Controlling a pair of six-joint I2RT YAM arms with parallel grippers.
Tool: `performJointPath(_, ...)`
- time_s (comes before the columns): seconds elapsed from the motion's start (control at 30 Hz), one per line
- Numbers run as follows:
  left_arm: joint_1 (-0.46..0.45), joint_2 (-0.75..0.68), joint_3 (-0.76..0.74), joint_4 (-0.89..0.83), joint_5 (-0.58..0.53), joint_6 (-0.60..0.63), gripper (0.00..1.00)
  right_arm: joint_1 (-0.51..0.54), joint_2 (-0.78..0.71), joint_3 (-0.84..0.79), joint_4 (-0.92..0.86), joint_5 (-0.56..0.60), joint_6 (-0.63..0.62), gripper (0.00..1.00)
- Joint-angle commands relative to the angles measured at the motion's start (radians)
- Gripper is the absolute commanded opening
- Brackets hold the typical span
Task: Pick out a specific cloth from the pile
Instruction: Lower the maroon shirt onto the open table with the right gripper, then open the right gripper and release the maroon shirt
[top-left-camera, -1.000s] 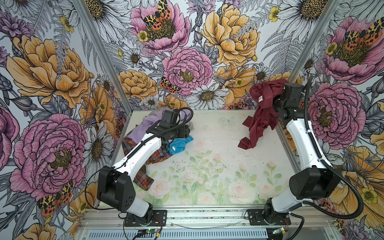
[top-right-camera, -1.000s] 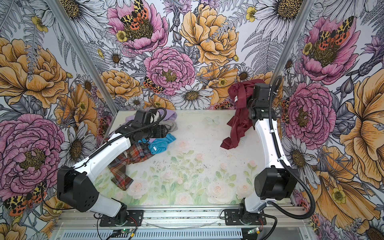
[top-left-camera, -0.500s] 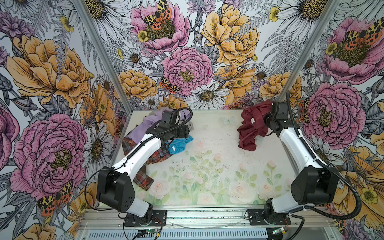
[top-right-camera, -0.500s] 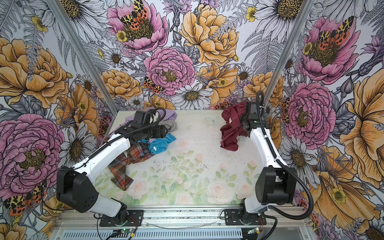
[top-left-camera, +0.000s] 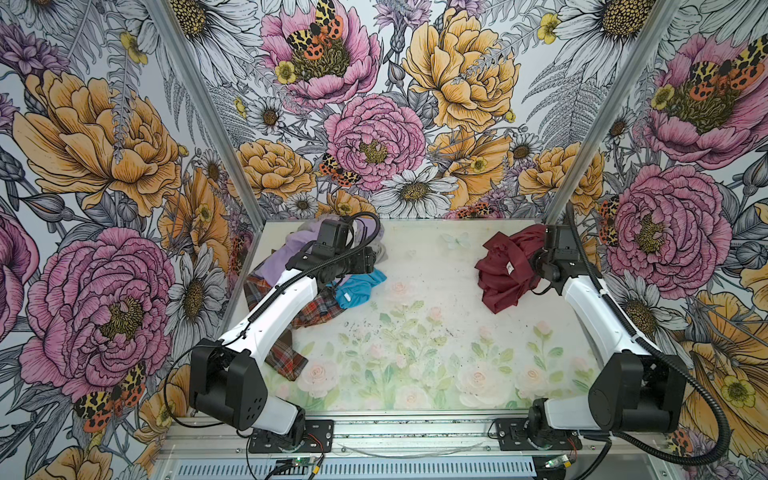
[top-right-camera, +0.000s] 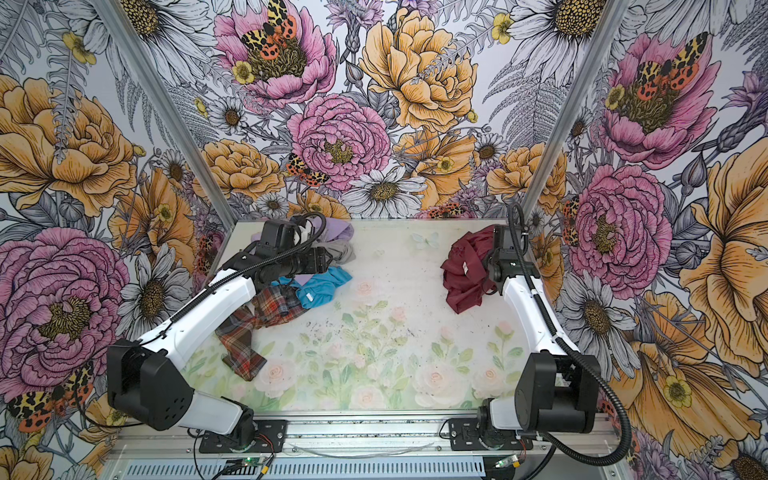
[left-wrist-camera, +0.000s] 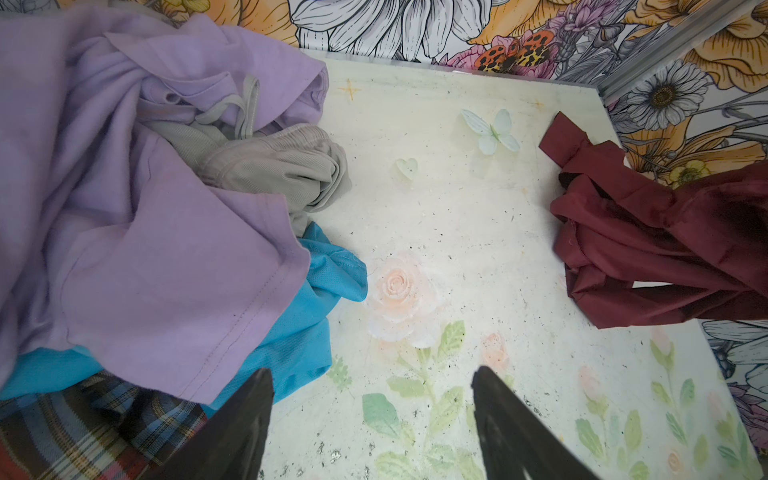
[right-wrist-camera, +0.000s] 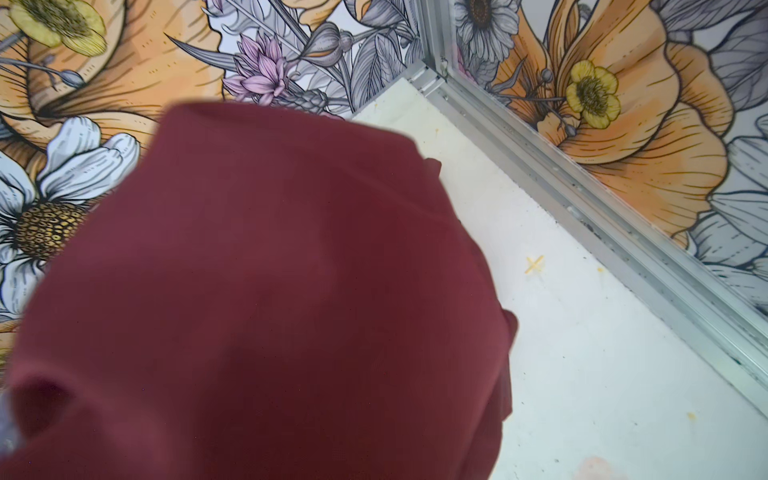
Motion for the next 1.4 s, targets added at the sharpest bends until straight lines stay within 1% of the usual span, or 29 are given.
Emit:
performJointPath(0.0, 0.006, -0.034, -0.018, 0.028, 0.021, 0.018, 0.77, 0.000, 0.065, 0.008, 0.024, 0.001, -0.046, 0.00)
performJointPath(0.33, 0.009, -0.026, -0.018, 0.030, 0.026, 0.019, 0.77, 0.000, 0.334, 0.107, 0.011, -0.034, -0.129, 0.00)
performJointPath(0.63, 0.017, -0.014, -0.016, 0.030, 0.035, 0.017, 0.77, 0.009, 0.595, 0.285, -0.119, -0.056, -0.192, 0.00)
performJointPath(0.73, 0.021, -0.005, -0.014, 0.029, 0.038, 0.016, 0.77, 0.014, 0.659, 0.331, -0.156, -0.070, -0.208, 0.03)
performJointPath(0.83, 0.026, 0.000, -0.013, 0.030, 0.043, 0.015, 0.77, 0.022, 0.699, 0.363, -0.181, -0.057, -0.226, 0.11)
performJointPath(0.93, 0.031, 0.000, -0.014, 0.030, 0.044, 0.014, 0.77, 0.023, 0.702, 0.379, -0.197, -0.066, -0.236, 0.27)
performJointPath(0.97, 0.032, 0.000, -0.015, 0.030, 0.042, 0.014, 0.77, 0.023, 0.692, 0.381, -0.197, -0.069, -0.238, 0.34)
performJointPath(1.0, 0.034, 0.000, -0.015, 0.030, 0.041, 0.015, 0.77, 0.023, 0.675, 0.379, -0.198, -0.074, -0.241, 0.39)
performJointPath(1.07, 0.034, 0.001, -0.015, 0.030, 0.040, 0.015, 0.77, 0.023, 0.627, 0.378, -0.200, -0.090, -0.249, 0.43)
performJointPath(1.13, 0.034, 0.002, -0.015, 0.030, 0.038, 0.018, 0.77, 0.022, 0.579, 0.372, -0.200, -0.103, -0.251, 0.51)
performJointPath(1.23, 0.033, 0.000, -0.019, 0.030, 0.026, 0.024, 0.78, 0.021, 0.498, 0.364, -0.200, -0.123, -0.258, 0.60)
performJointPath(1.37, 0.037, 0.003, -0.022, 0.030, 0.012, 0.032, 0.79, 0.023, 0.407, 0.358, -0.205, -0.148, -0.269, 0.71)
